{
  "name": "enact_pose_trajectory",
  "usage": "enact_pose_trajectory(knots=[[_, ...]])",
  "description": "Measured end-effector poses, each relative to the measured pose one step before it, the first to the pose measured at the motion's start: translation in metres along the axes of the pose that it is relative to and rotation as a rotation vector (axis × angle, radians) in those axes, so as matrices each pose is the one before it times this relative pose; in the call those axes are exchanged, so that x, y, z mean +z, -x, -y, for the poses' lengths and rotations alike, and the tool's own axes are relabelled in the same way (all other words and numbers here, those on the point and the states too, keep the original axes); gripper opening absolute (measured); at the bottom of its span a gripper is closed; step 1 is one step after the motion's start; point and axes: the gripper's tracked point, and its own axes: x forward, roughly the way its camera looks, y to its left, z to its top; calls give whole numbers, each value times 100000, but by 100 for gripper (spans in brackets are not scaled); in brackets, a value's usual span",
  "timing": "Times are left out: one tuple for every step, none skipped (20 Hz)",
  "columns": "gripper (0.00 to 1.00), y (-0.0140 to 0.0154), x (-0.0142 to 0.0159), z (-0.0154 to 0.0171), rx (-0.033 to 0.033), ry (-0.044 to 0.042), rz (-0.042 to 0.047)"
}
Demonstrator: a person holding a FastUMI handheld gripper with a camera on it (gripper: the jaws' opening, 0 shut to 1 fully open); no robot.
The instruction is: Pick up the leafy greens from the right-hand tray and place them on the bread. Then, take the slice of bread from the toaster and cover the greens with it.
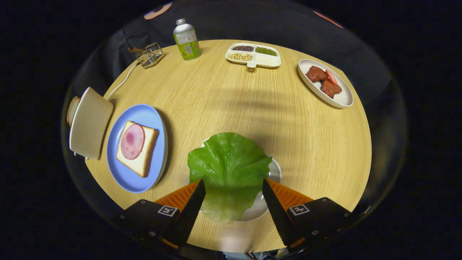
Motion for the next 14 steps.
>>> enact_pose_trajectory(knots=[[96,-206,-261,-65,303,234,-1078],[92,-485,-131,-85,-23,-534,-805],[89,-356,-146,46,-250,-640,-776],[87,-294,-107,44,-697,-529,-683],[86,-220,-228,26,-657,-623,-745],[83,354,389,78,-479,-1027,1039],[83,-166,-231,-302,-300,-966,-932],[79,-36,99,-88,47,-18,554],[77,132,27,-46,-78,-354,110],[72,-89,-6,-100,-293,-970,-131],[68,6,81,59,-595,-1922,396],[56,-25,40,155,-972,-3170,-97],[47,-11,-219,169,-1160,-3524,-330],[29,109,-104,-77,-129,-3313,-82]])
